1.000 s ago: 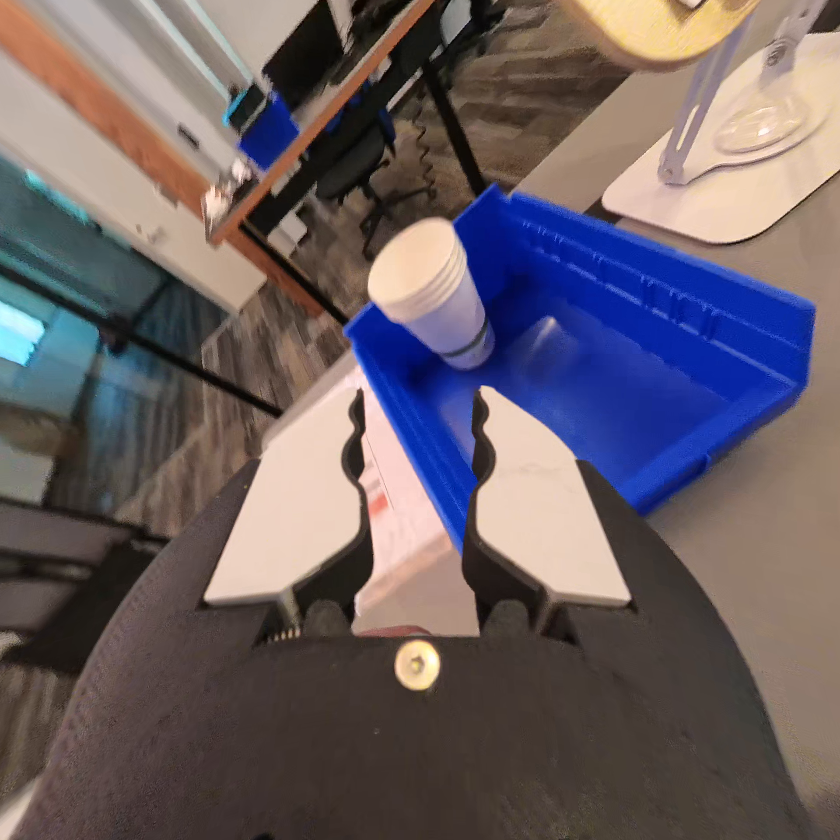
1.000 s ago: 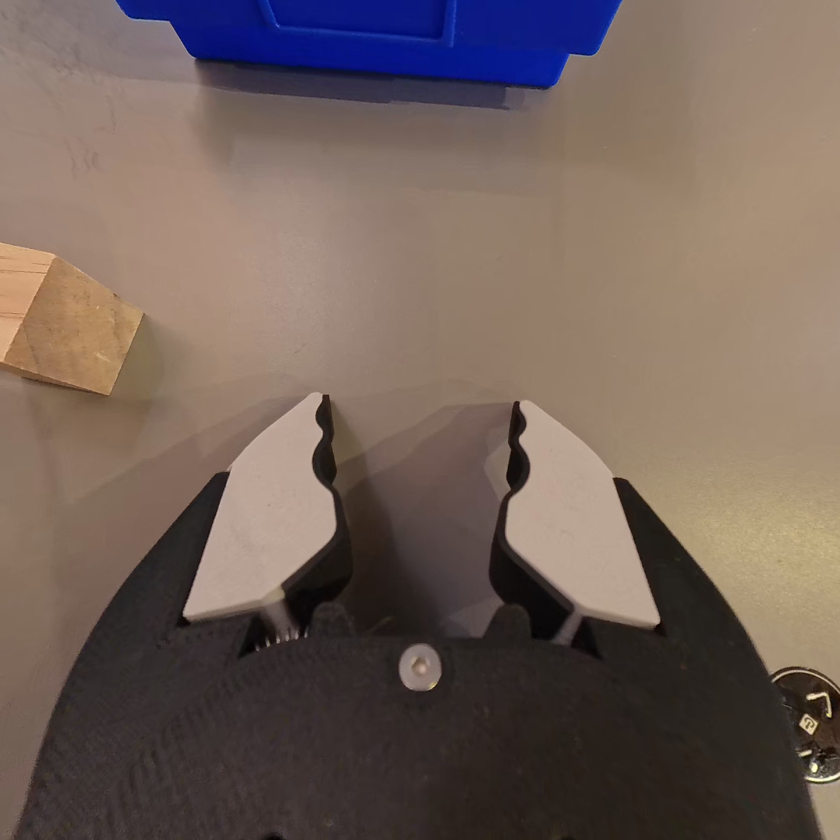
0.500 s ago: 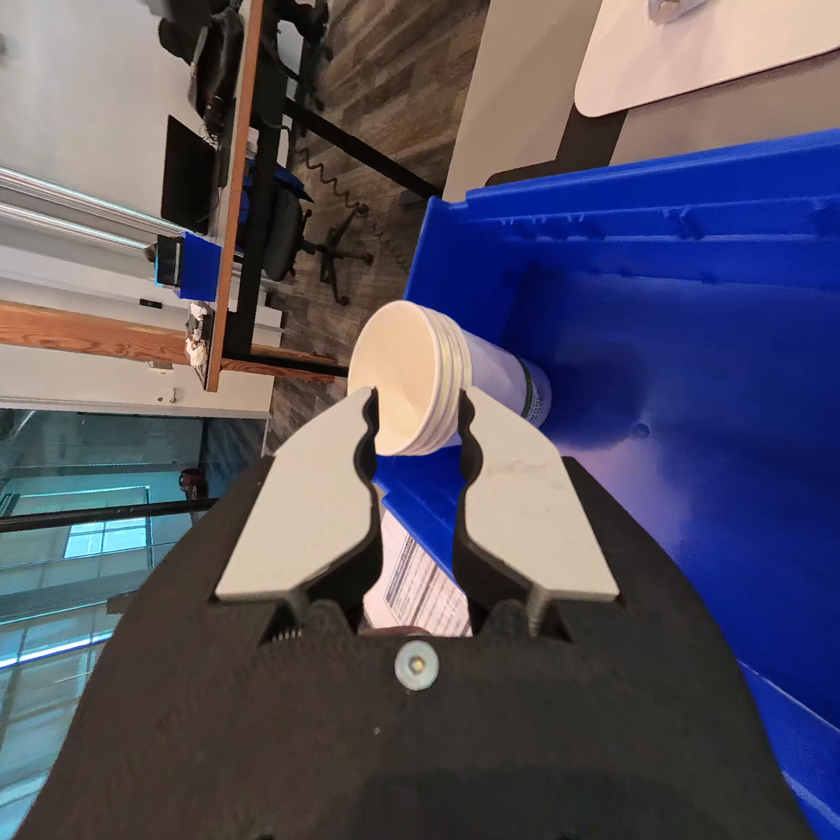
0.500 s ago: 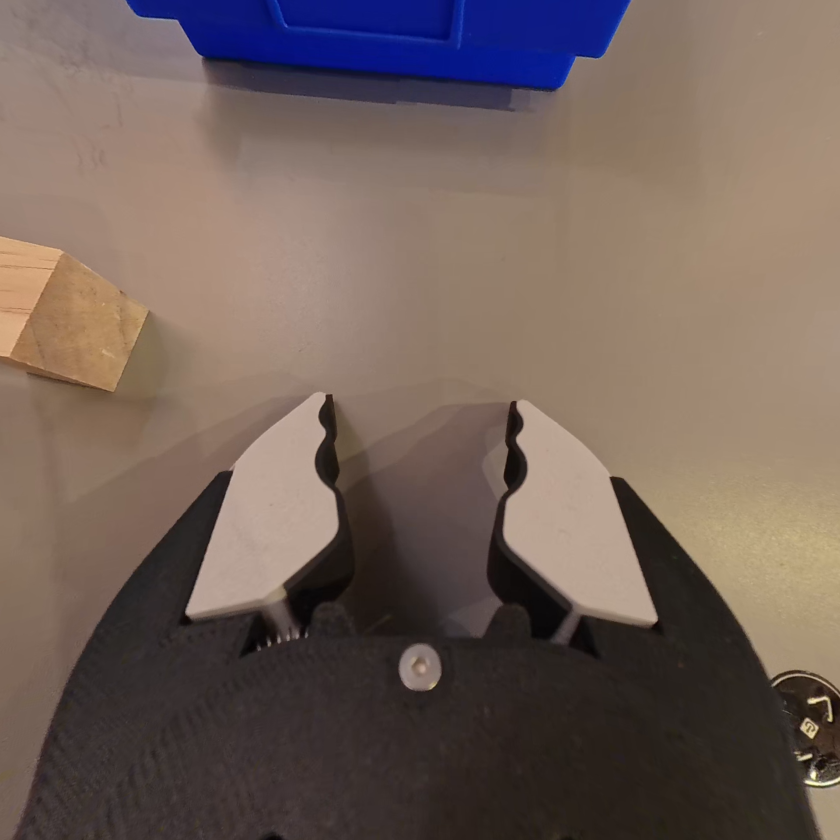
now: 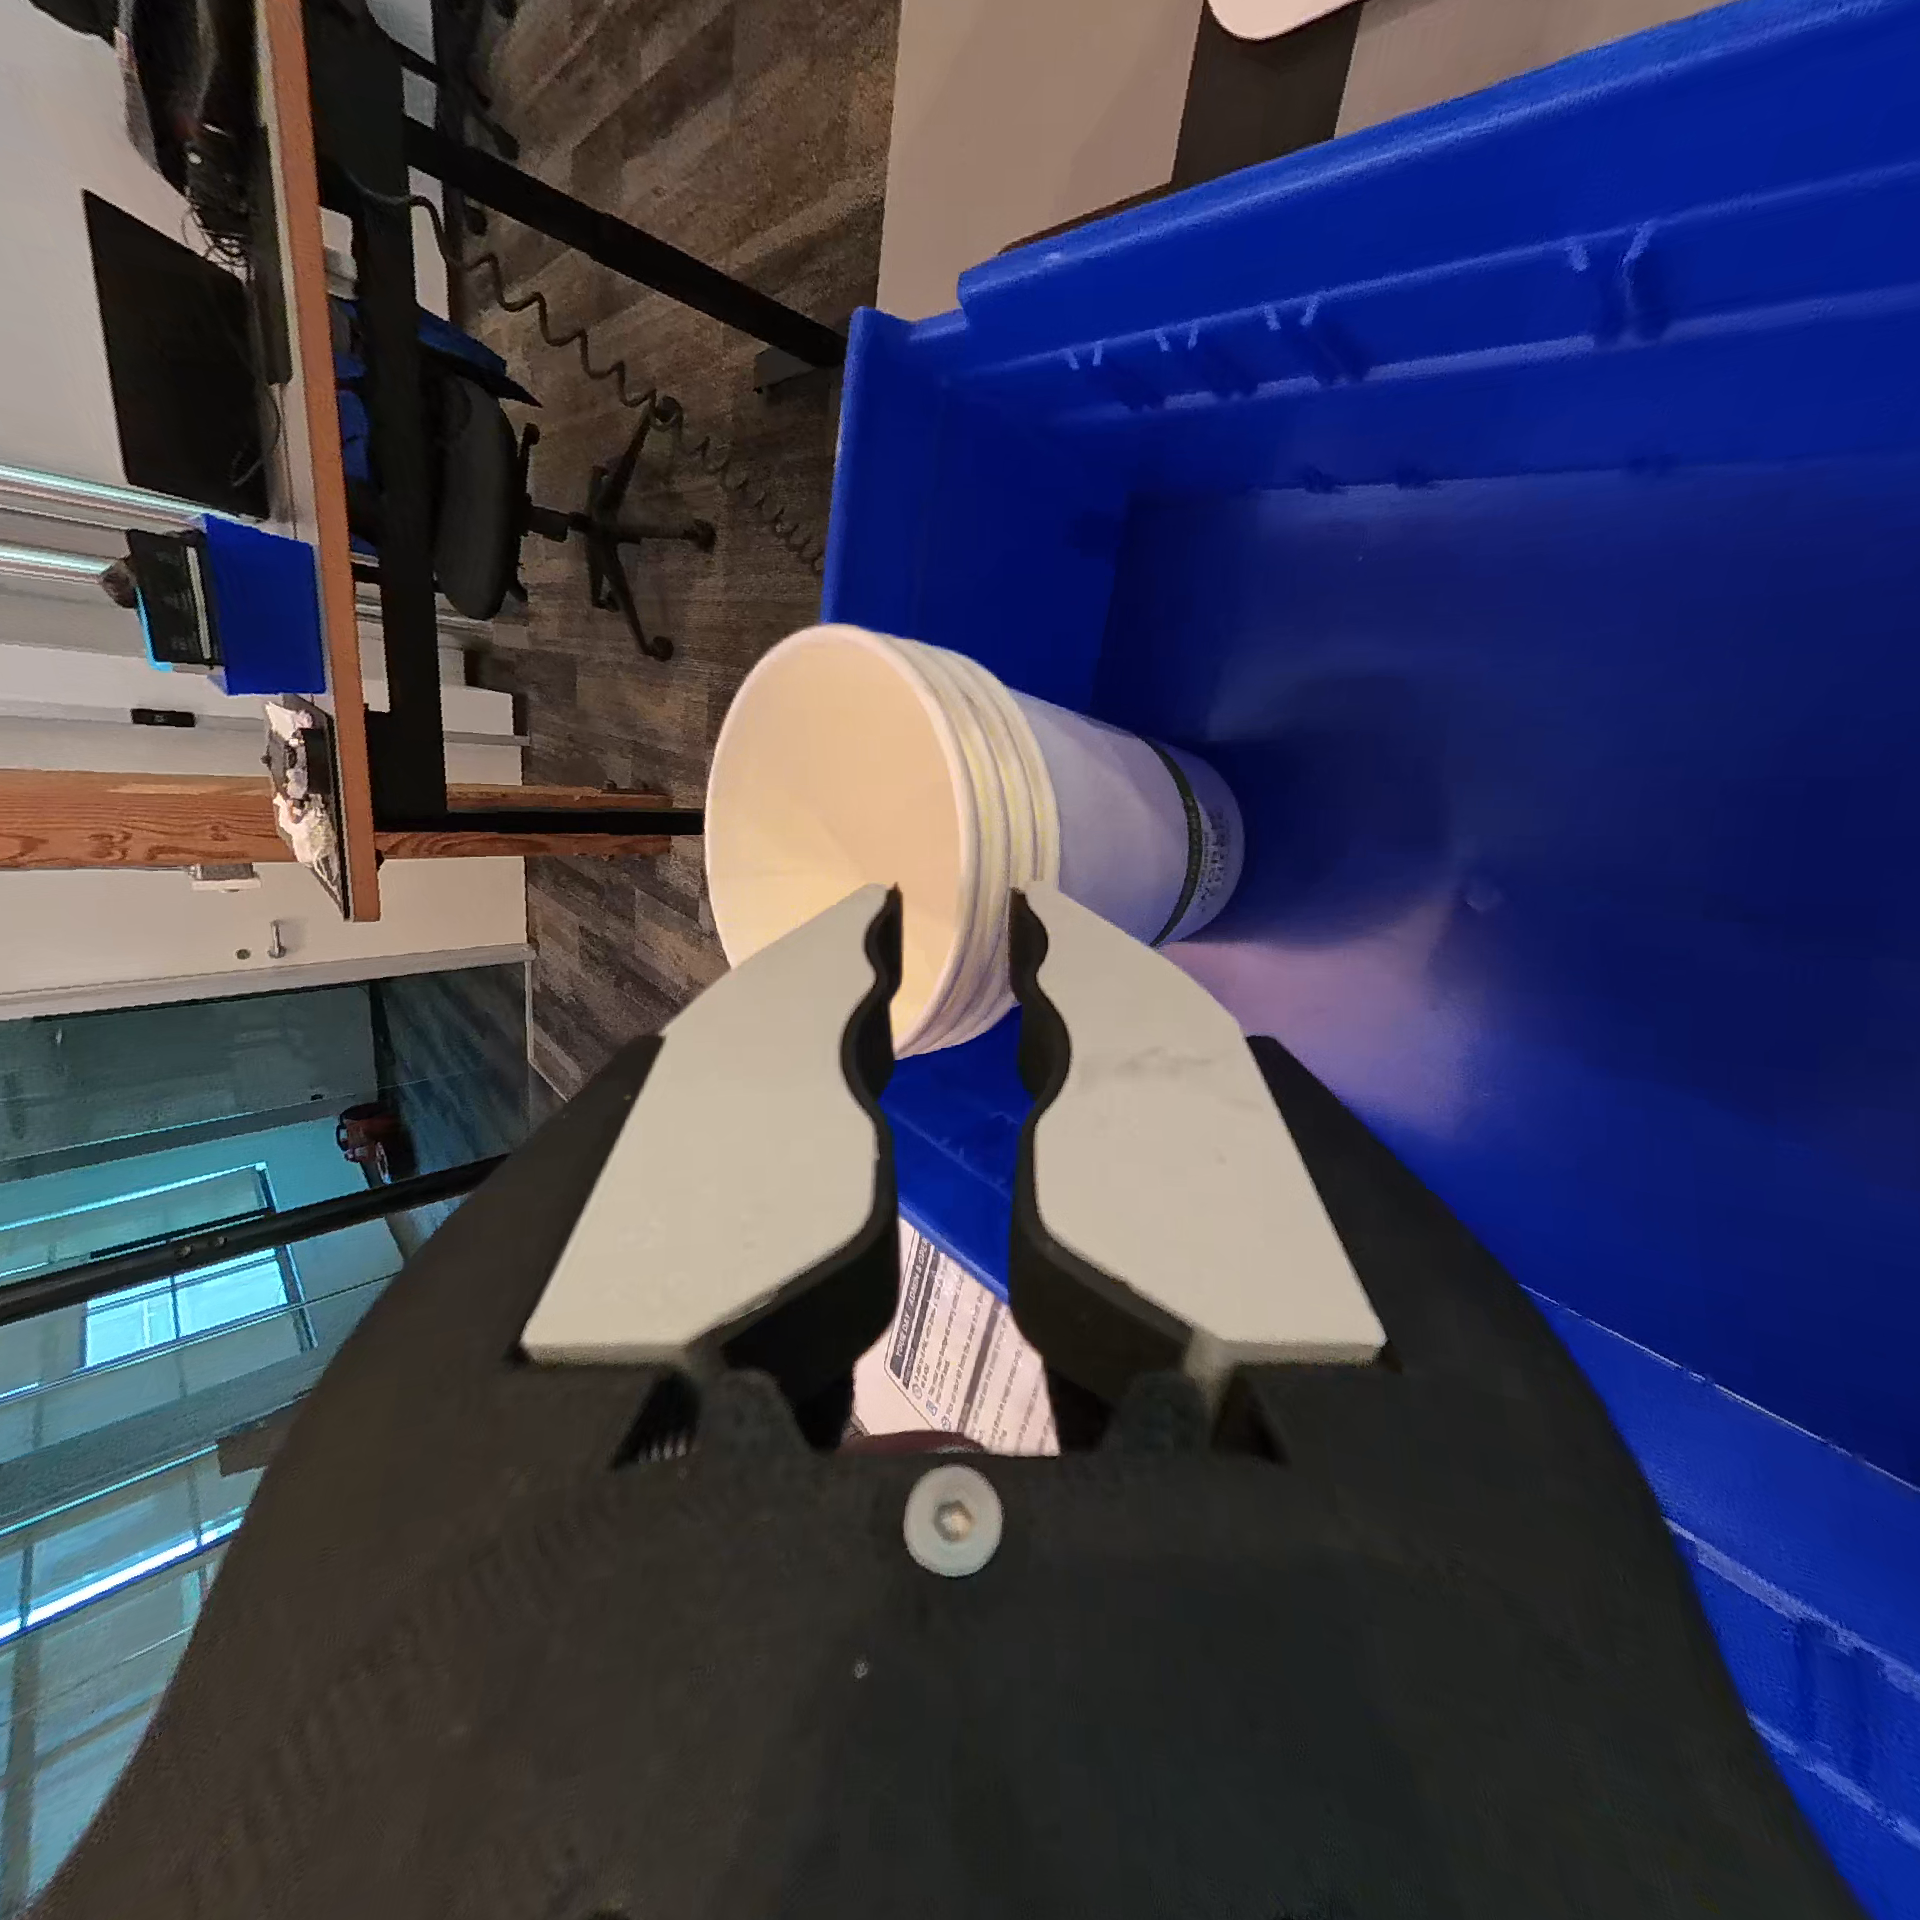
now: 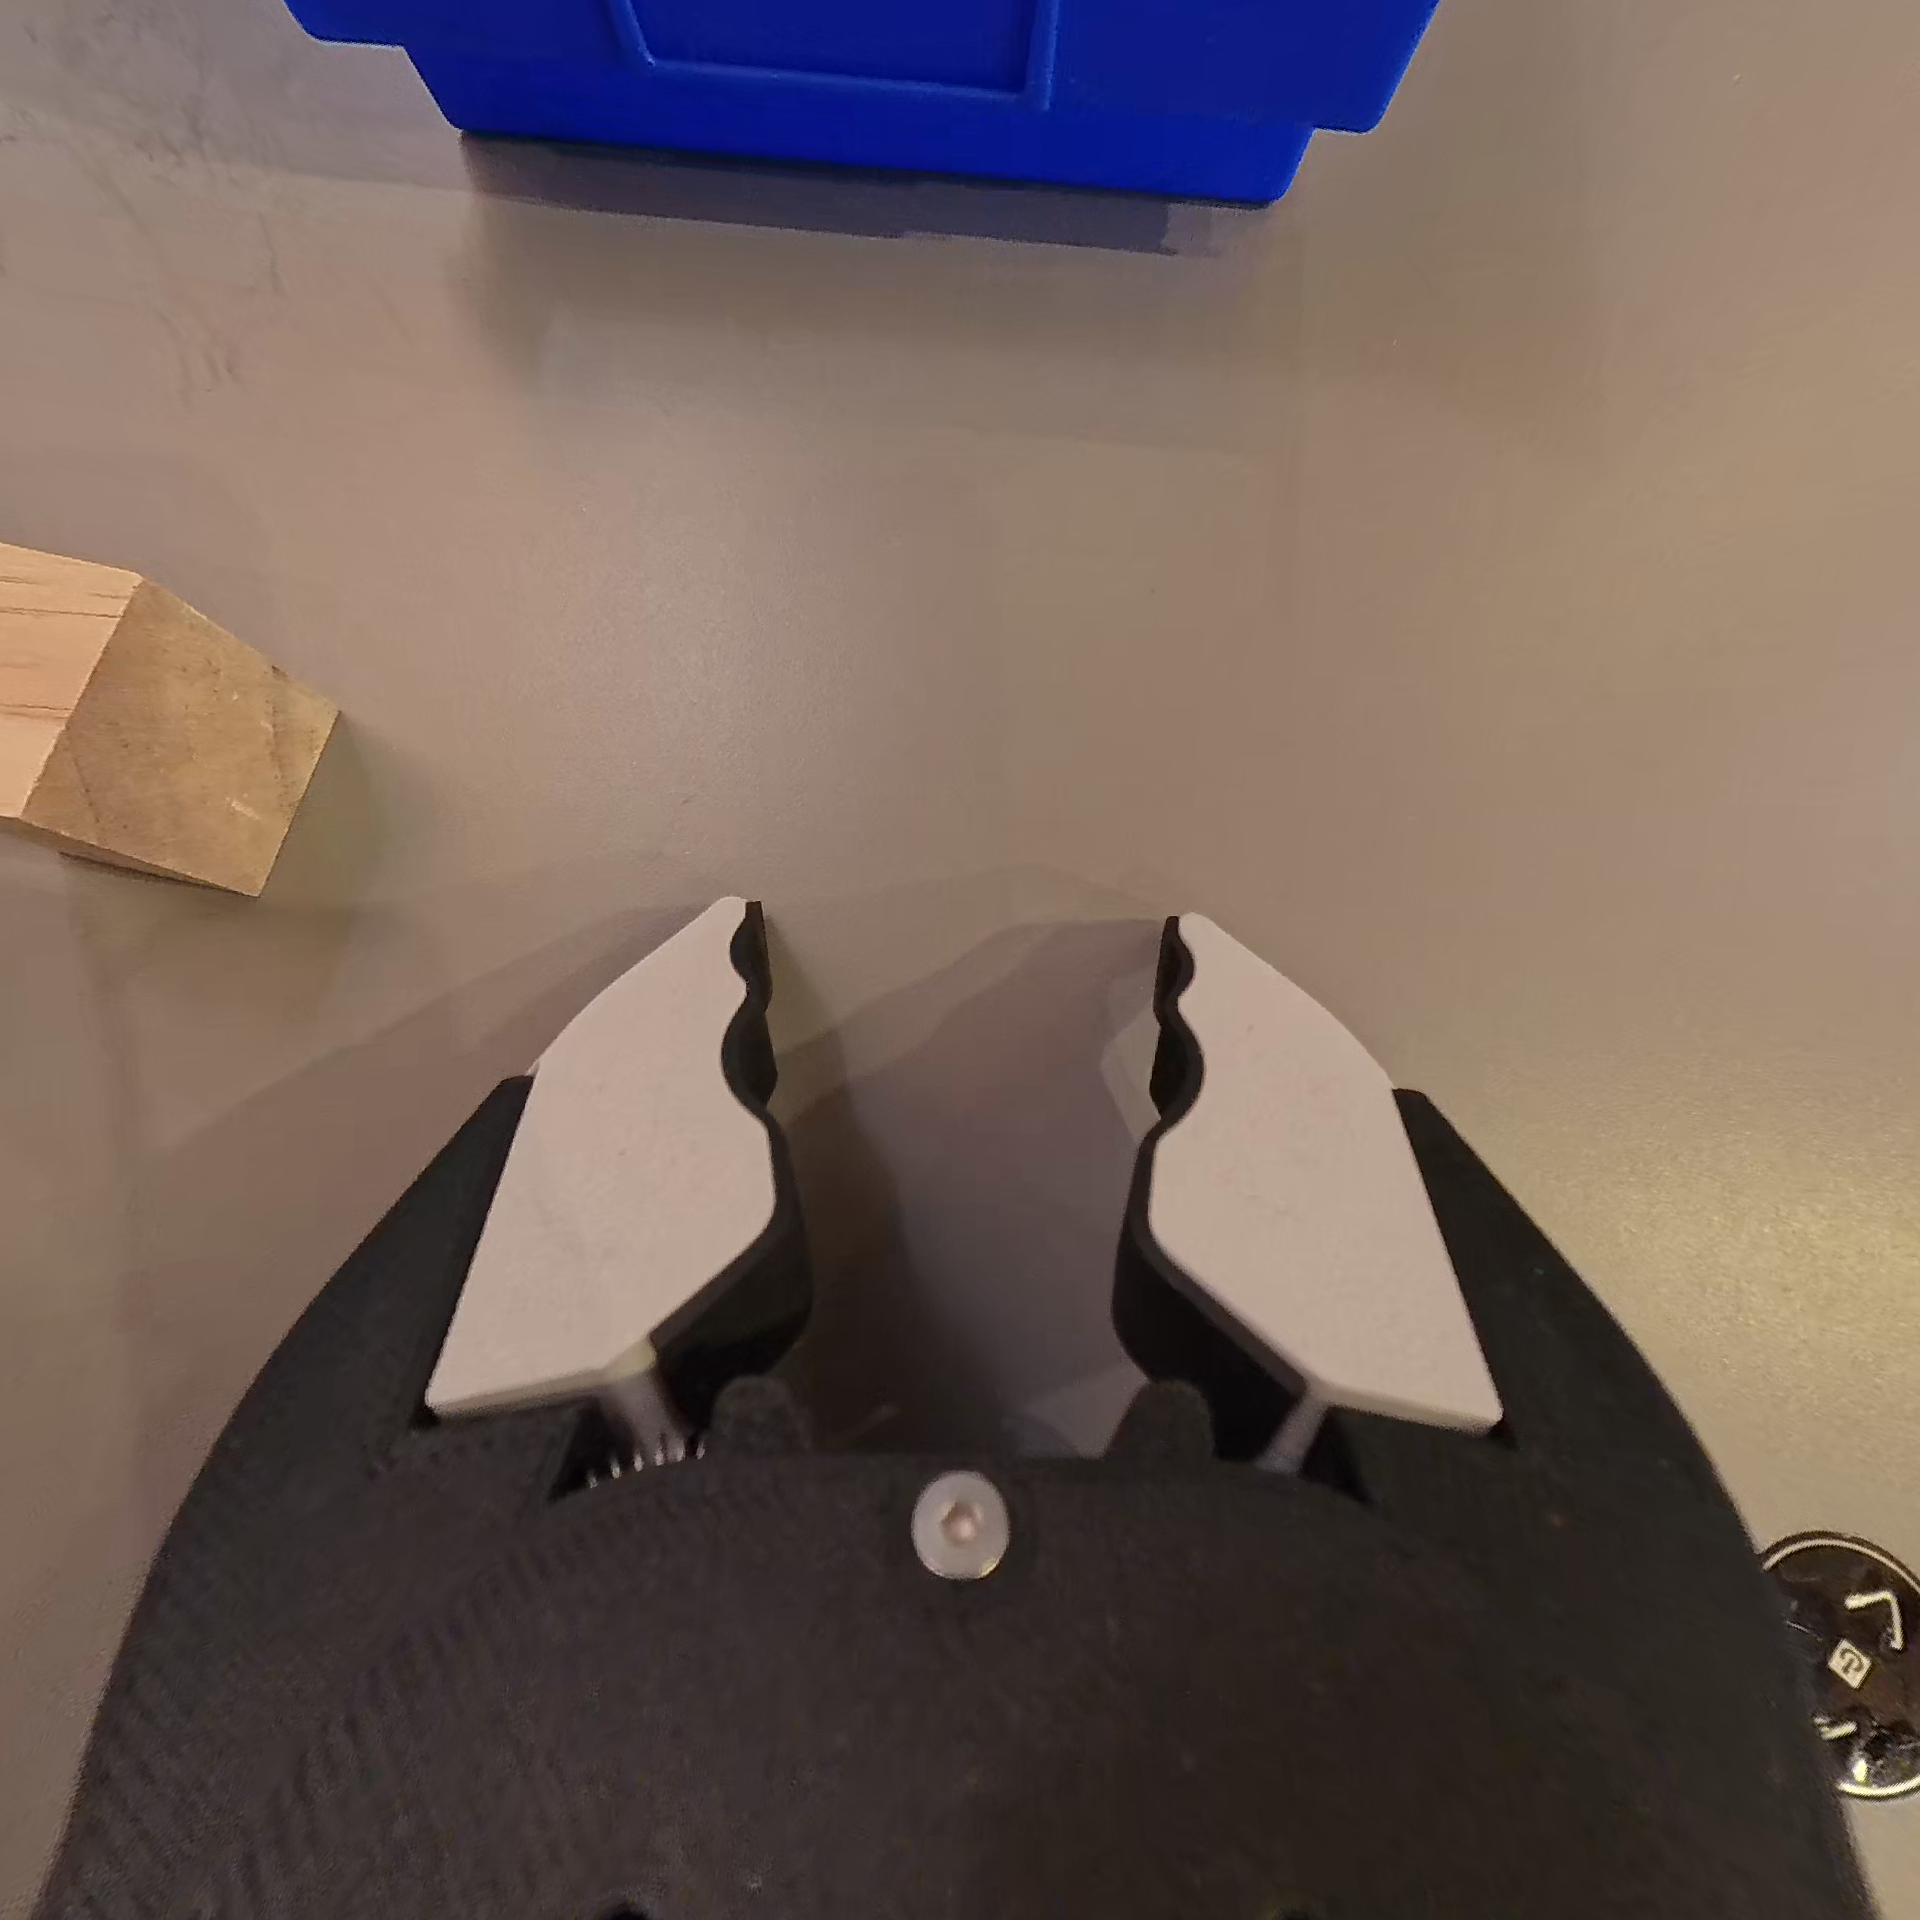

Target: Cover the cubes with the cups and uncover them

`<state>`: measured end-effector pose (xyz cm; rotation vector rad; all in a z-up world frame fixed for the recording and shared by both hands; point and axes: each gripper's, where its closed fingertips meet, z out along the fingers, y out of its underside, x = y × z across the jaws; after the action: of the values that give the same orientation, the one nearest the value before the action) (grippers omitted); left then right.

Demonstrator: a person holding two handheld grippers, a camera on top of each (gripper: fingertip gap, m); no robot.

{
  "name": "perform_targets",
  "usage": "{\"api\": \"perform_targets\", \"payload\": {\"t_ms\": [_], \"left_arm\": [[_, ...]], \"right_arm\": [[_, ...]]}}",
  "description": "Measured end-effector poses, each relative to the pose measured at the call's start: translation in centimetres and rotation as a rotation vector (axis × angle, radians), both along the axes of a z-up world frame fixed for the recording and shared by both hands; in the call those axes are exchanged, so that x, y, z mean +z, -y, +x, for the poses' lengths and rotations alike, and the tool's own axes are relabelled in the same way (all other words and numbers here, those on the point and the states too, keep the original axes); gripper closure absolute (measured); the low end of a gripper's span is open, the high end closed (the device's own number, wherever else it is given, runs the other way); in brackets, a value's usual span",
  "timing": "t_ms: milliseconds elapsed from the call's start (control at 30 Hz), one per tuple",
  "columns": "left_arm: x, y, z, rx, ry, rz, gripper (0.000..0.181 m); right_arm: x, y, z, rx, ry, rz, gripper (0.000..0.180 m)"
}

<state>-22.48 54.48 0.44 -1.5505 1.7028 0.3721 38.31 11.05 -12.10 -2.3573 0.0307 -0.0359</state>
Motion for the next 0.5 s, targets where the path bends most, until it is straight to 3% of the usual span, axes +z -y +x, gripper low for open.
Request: {"api": "perform_targets", "payload": {"t_ms": [500], "left_arm": [[0.04, 0.41, -0.05, -0.047, -0.028, -0.08, 0.169]], "right_arm": [[-0.01, 0.01, 0.02, -0.002, 0.0, 0.0, 0.108]]}}
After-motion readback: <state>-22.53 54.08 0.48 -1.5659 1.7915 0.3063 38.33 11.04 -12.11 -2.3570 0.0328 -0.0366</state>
